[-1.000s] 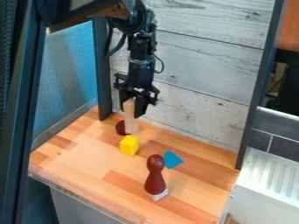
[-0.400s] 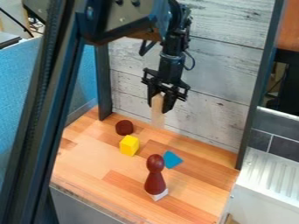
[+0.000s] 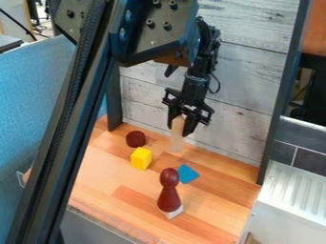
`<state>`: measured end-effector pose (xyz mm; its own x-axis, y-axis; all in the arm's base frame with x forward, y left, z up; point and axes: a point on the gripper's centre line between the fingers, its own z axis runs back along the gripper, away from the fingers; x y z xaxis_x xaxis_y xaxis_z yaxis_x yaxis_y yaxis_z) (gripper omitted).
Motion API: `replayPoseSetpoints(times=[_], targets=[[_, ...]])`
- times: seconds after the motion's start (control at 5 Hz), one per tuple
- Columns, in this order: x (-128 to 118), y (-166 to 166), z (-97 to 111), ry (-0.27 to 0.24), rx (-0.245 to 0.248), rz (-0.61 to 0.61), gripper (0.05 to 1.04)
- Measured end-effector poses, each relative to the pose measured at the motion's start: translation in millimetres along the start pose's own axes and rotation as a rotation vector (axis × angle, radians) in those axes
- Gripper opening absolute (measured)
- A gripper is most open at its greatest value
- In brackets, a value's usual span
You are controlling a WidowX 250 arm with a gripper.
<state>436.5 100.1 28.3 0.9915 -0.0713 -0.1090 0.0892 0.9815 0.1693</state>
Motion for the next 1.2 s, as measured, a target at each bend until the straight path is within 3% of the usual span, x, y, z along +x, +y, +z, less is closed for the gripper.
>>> replayPoseSetpoints(times=[1.0,1.2], targets=[[5.8,1.4,-22.0,0.049,0.011,-0.034,0.459],[5.4,0.9,-26.2,0.057,0.007,-0.030,0.508]])
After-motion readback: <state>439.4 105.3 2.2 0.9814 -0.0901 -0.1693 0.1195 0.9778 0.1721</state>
